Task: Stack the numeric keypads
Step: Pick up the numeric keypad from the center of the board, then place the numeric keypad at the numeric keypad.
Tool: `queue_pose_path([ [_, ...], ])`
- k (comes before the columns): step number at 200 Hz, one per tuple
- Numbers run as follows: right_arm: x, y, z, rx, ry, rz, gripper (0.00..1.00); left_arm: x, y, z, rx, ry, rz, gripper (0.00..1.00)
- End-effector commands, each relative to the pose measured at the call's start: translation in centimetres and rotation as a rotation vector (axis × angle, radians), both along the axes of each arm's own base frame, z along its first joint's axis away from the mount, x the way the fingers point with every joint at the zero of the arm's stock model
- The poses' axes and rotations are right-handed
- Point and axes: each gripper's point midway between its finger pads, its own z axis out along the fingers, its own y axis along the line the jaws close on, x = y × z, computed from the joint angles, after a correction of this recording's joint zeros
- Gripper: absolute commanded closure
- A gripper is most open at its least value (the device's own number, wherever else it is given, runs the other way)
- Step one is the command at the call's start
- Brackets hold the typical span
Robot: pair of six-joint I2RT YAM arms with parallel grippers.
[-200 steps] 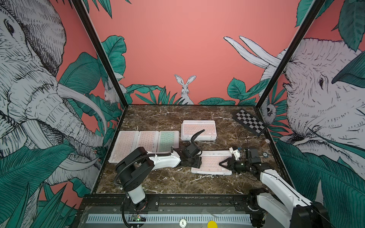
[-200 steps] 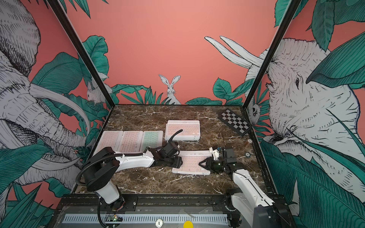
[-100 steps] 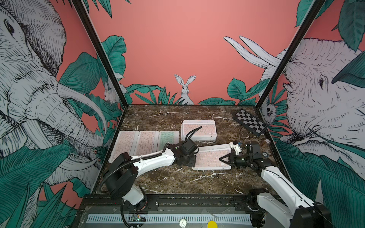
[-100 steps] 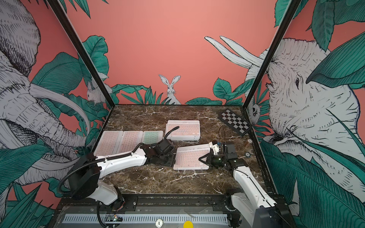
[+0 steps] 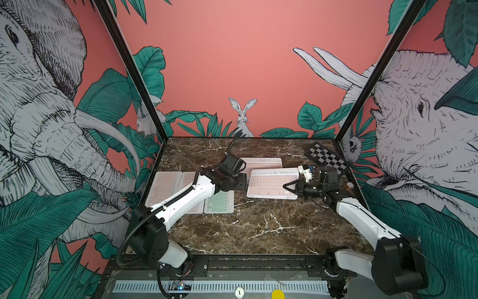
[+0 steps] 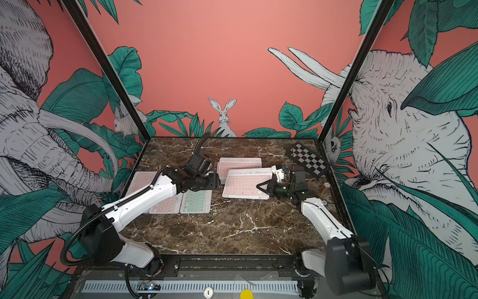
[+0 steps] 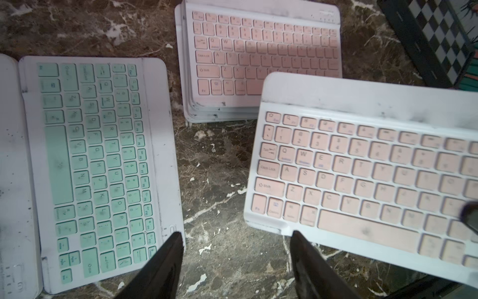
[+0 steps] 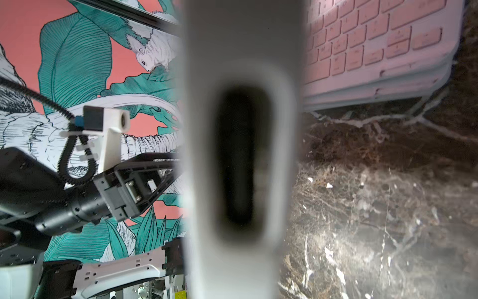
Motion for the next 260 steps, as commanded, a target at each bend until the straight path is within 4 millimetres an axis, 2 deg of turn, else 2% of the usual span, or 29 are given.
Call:
queue_pose_path([
  [1,3.6,1.1,3.6,0.045,-0.187,0.06,1.0,1.2,-0.1,0.7,-0.008,-0.019,-0.001,0.32],
  [38,7.9,2.3,2.4,0.069,-0.194,0.106,1.0,0.9,0.2,-0.1,0.02,0.005,-0.007,0.32],
  [42,8.4,2.5,1.6,0.073,-0.177,0.115,1.0,0.8,0.3,-0.3,0.026,0.008,-0.007,0.32],
  [51,9.3,2.8,1.1,0.084,-0.163,0.129,1.0,0.8,0.6,-0.5,0.029,0.012,-0.003,0.32],
  [91,12.5,4.0,-0.1,0.124,-0.135,0.2,1.0,0.5,0.9,-1.1,0.036,0.024,0.005,0.32],
  [120,14.1,4.5,-1.2,0.153,-0.116,0.23,1.0,0.6,0.8,-1.5,0.039,0.036,0.0,0.32],
  [147,14.6,4.8,-3.2,0.168,-0.068,0.248,1.0,0.6,0.9,-1.6,0.052,0.039,-0.005,0.32],
  [153,15.2,4.9,-2.6,0.172,-0.088,0.256,1.0,0.6,1.0,-1.7,0.055,0.039,-0.005,0.32],
  [185,15.7,5.0,-4.5,0.18,-0.048,0.261,1.0,0.7,1.1,-2.2,0.069,0.05,-0.011,0.32],
  [260,16.0,3.8,-5.7,0.182,-0.01,0.257,1.0,0.7,0.8,-3.2,0.07,0.068,-0.019,0.32],
])
